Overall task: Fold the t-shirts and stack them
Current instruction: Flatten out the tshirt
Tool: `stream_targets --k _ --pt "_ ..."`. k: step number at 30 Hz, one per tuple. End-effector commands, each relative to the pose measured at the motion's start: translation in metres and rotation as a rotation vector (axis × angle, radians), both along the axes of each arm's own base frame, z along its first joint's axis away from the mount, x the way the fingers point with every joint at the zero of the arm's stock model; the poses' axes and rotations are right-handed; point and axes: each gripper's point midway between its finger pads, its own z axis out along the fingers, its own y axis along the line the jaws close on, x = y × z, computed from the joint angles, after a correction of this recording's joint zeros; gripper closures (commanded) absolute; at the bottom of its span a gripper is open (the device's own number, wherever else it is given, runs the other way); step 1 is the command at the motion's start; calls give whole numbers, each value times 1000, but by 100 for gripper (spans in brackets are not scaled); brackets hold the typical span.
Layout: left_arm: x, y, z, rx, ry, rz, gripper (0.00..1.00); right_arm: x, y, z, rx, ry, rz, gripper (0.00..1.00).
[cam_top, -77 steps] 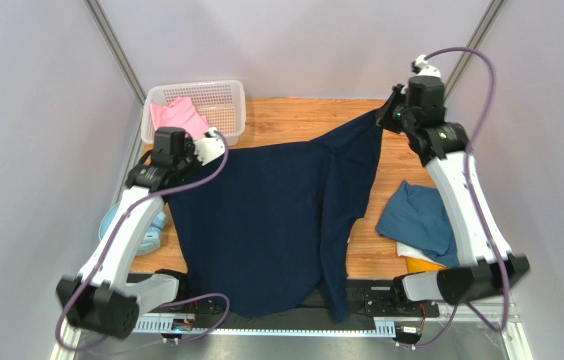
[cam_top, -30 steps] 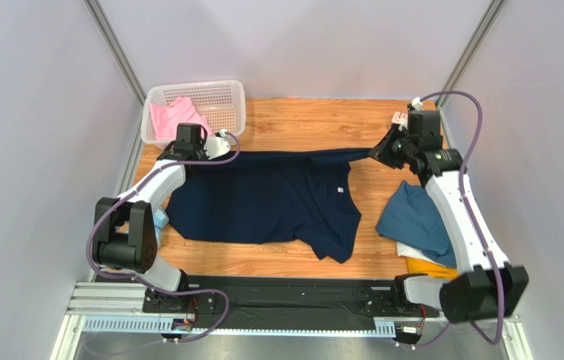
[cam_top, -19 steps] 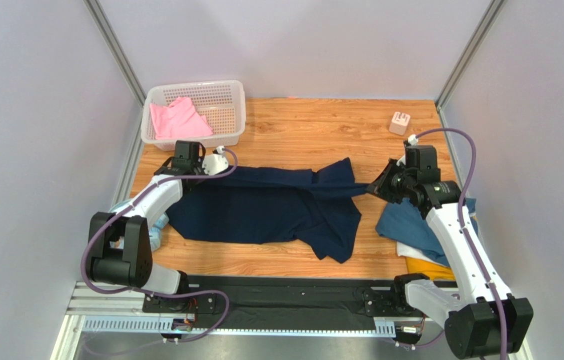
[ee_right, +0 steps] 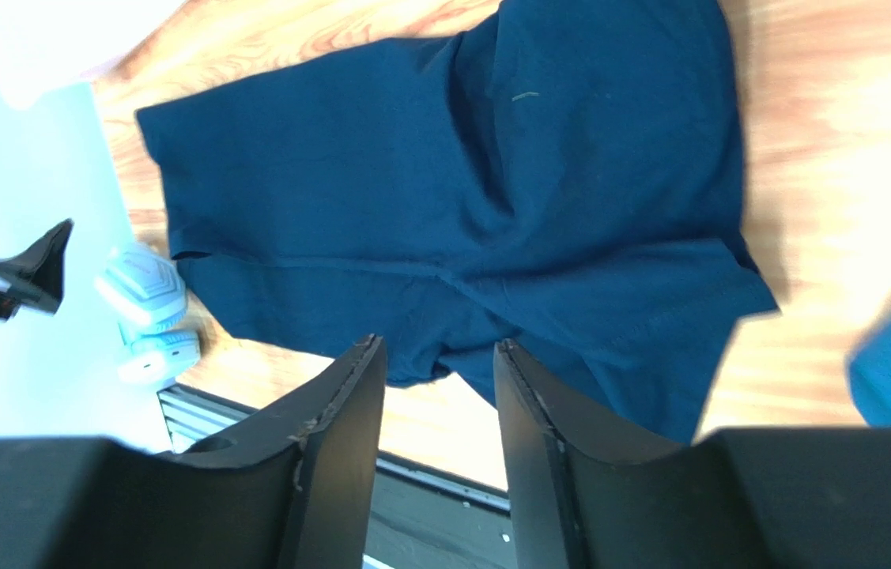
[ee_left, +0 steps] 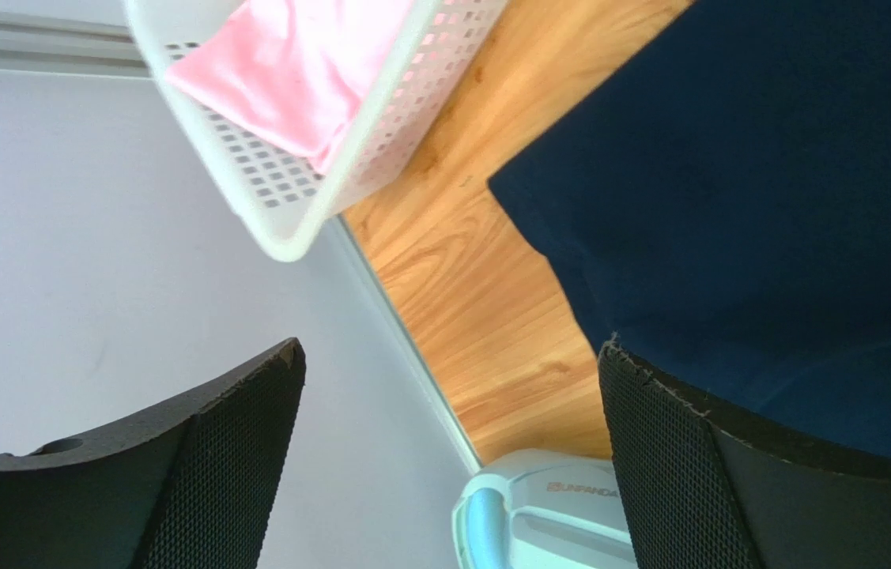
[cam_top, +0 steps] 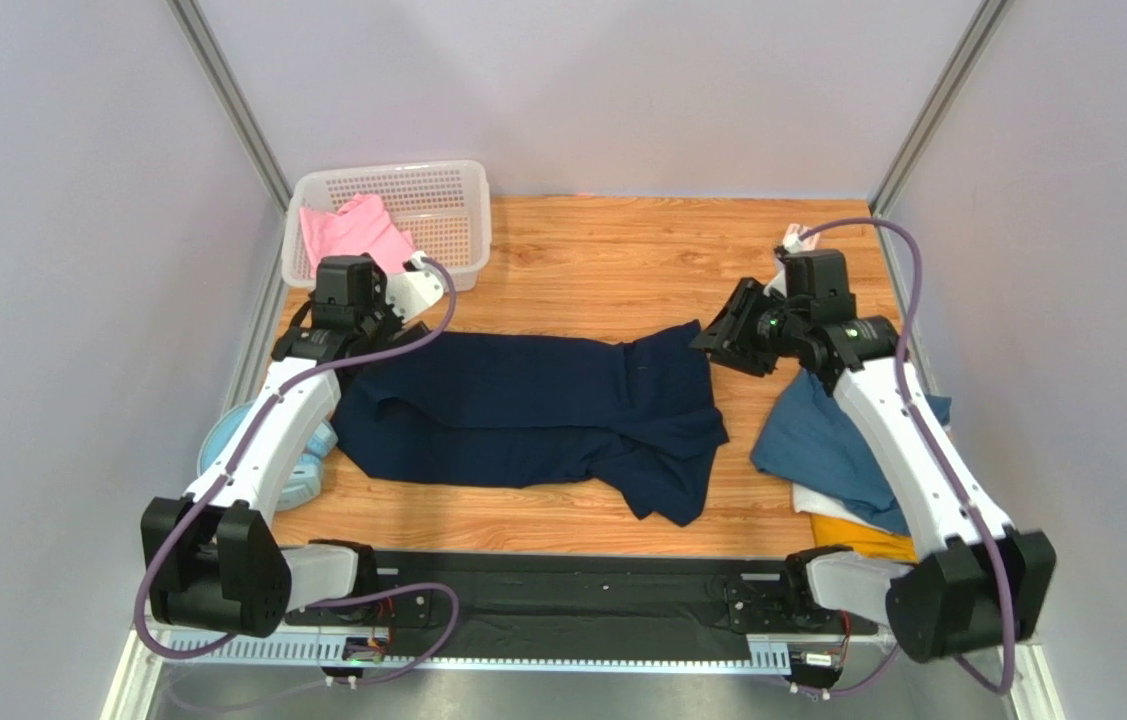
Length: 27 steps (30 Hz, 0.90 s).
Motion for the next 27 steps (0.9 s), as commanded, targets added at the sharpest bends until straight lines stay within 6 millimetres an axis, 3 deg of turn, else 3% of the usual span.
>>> stream_targets --k 1,2,3,6,9,13,20,27 --pt "2 -4 -13 -55 61 22 5 53 18 -21 28 5 2 61" --pt "4 -5 -17 -56 72 23 6 61 23 -29 23 13 12 63" --pt "5 -6 -21 -63 80 26 6 76 26 -52 -8 63 8 67" --pt "9 -11 -35 -86 109 22 8 105 31 -90 -49 131 2 69" --pt "19 -12 -44 -81 130 34 9 128 33 -117 -78 188 -8 67" --pt "34 -14 -54 -77 147 36 9 145 38 -135 -78 215 -17 67" --pt "54 -21 -65 -55 167 30 10 156 7 -175 -208 312 -89 73" --pt "52 -20 -60 -40 160 25 10 145 -30 -189 -212 389 -178 74"
